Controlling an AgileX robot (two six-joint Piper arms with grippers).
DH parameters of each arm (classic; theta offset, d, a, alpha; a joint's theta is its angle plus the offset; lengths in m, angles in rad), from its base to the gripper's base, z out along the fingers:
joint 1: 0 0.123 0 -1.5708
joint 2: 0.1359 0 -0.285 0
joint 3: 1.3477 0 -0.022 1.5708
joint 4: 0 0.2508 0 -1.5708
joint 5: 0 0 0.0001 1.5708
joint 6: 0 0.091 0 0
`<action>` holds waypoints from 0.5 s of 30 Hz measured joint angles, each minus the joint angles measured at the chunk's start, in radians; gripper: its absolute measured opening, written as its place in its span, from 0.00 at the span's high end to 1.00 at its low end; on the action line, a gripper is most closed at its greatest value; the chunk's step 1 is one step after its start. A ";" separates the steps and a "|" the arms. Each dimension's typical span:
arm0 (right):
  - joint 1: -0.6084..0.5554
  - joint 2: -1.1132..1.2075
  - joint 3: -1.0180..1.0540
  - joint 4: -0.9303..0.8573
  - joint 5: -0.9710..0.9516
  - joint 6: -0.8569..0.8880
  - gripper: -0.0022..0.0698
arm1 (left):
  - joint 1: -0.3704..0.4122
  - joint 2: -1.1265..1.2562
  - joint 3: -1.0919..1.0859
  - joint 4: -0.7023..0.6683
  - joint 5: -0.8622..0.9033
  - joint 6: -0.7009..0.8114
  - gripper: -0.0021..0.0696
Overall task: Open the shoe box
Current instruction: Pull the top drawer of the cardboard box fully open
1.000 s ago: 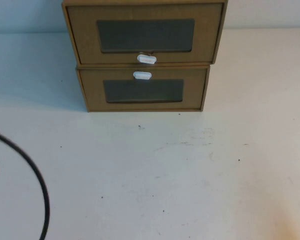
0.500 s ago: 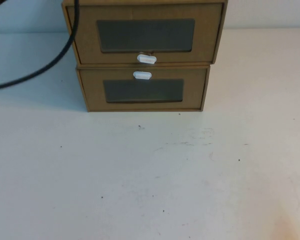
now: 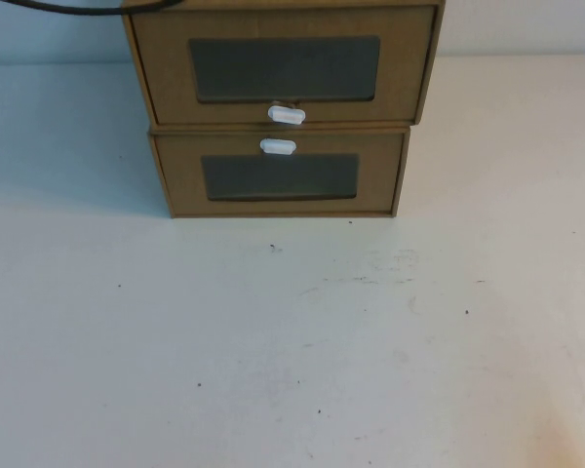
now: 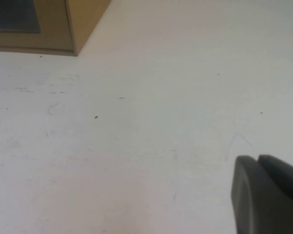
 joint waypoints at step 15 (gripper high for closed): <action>0.000 0.000 0.000 0.000 0.000 0.000 0.99 | -0.052 0.232 -0.133 -0.079 0.027 -0.007 0.98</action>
